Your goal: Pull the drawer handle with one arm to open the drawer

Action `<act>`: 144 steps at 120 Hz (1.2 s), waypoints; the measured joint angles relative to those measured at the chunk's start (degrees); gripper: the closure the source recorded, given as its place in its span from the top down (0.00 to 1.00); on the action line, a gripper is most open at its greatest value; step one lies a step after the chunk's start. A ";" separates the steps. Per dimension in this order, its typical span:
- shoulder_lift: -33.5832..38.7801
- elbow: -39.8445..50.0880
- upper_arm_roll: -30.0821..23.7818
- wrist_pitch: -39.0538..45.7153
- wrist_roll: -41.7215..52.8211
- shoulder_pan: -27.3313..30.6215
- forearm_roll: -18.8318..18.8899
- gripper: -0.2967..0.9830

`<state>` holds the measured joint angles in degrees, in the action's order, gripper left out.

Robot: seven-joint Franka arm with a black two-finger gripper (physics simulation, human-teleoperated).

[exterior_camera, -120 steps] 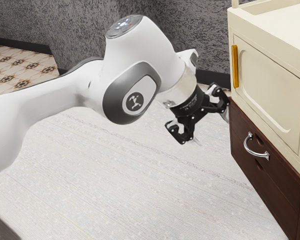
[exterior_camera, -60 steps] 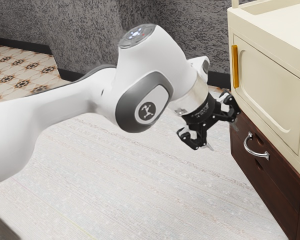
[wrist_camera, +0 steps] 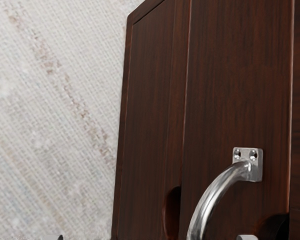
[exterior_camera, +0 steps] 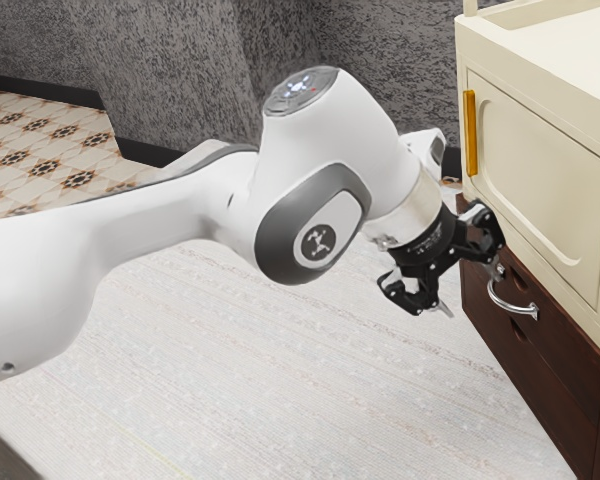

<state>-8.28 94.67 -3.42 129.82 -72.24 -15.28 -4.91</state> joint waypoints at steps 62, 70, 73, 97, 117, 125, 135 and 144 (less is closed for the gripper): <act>-2.26 0.06 -0.26 2.07 0.02 0.06 -0.14 0.56; -2.43 0.14 -0.27 2.35 0.02 0.02 -0.19 0.56; -2.55 0.19 -0.27 2.43 0.02 0.01 -0.21 0.56; -2.63 0.41 -0.28 2.77 -0.01 -0.04 -0.23 0.54; -2.24 0.54 -0.35 2.62 -0.02 -0.28 -0.26 0.47; -1.70 0.96 -0.34 2.35 0.01 -0.30 -0.24 0.43; -1.24 1.27 -0.34 1.92 0.05 -0.19 -0.25 0.39; -1.01 1.41 -0.34 1.59 0.08 -0.13 -0.25 0.36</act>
<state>-9.30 96.08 -3.76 131.41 -72.16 -15.41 -5.17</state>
